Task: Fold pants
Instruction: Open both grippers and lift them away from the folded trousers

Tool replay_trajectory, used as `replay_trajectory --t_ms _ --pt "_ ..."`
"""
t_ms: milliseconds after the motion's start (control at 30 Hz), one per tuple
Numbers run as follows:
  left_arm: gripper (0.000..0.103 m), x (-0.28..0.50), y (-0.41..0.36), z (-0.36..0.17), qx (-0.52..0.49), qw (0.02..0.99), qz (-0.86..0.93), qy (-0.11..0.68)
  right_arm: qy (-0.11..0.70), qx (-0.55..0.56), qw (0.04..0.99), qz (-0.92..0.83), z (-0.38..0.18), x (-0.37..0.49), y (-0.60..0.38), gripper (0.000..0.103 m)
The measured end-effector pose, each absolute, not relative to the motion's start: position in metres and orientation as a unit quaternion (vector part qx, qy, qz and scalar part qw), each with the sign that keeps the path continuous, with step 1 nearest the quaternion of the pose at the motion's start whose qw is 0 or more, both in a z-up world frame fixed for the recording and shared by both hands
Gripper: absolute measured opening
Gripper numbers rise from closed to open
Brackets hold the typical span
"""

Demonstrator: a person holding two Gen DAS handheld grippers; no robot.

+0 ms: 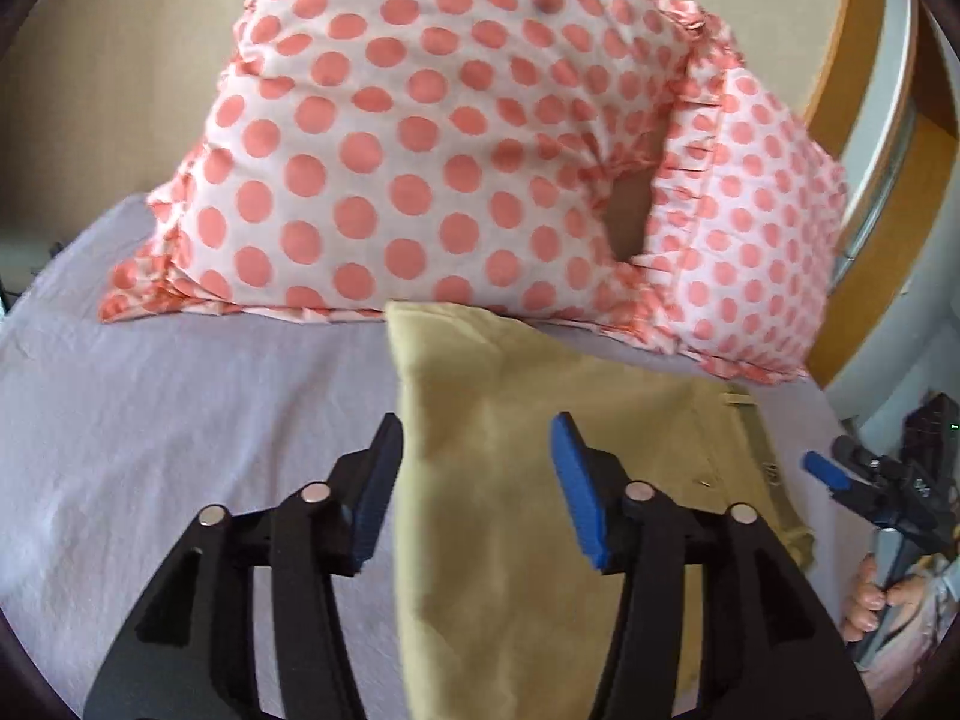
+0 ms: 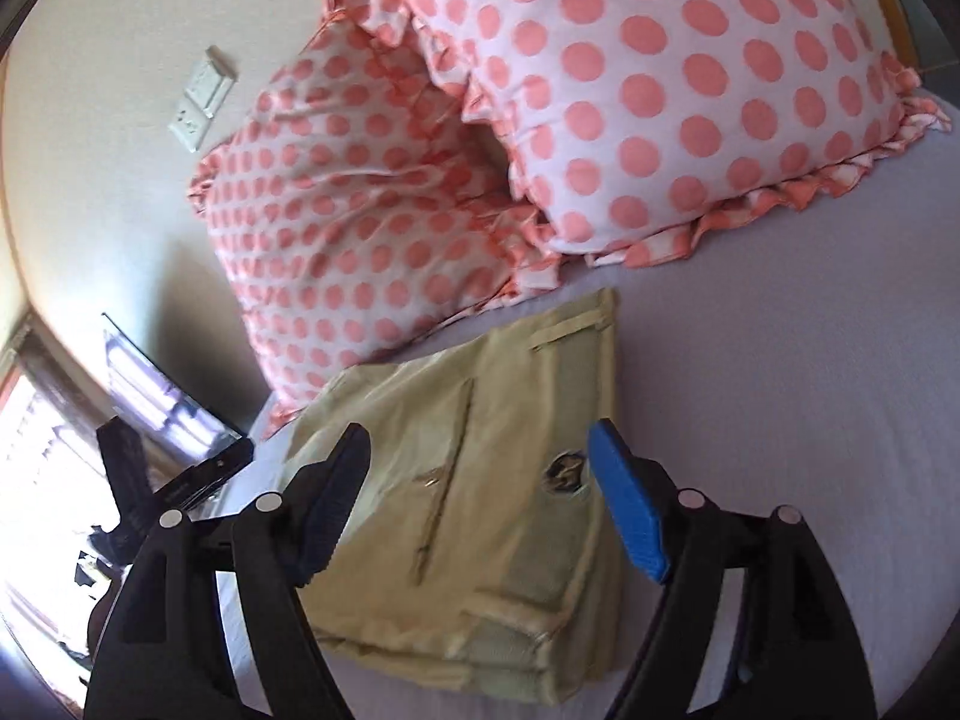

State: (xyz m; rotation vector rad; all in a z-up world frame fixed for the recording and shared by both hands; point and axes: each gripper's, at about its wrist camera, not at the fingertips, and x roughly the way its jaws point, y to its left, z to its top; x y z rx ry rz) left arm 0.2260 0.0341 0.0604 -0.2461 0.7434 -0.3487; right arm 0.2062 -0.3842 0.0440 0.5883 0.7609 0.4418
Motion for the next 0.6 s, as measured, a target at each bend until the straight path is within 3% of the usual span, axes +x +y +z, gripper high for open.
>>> replay_trajectory --t_ms 33,133,233,333,433,600 --pt "0.067 0.226 0.025 0.056 -0.12 0.901 -0.186 0.372 0.371 0.283 0.856 0.221 0.042 0.205 -0.377 0.078" --pt "0.068 0.234 -0.002 0.03 -0.114 0.877 -0.189 0.426 0.422 0.283 0.833 0.22 0.022 0.211 -0.359 0.088" --pt "0.068 0.23 -0.017 0.013 -0.092 0.879 -0.157 0.44 0.44 0.261 0.838 0.188 0.016 0.207 -0.348 0.088" --pt "0.081 0.202 -0.022 0.021 -0.057 0.889 -0.128 0.436 0.442 0.201 0.866 0.118 0.032 0.184 -0.336 0.102" --pt "0.101 0.16 -0.021 0.024 -0.017 0.901 -0.088 0.425 0.419 0.142 0.893 0.08 0.04 0.149 -0.321 0.102" --pt "0.101 0.105 -0.017 0.011 0.041 0.904 -0.043 0.424 0.416 0.075 0.902 0.081 0.024 0.105 -0.288 0.102"
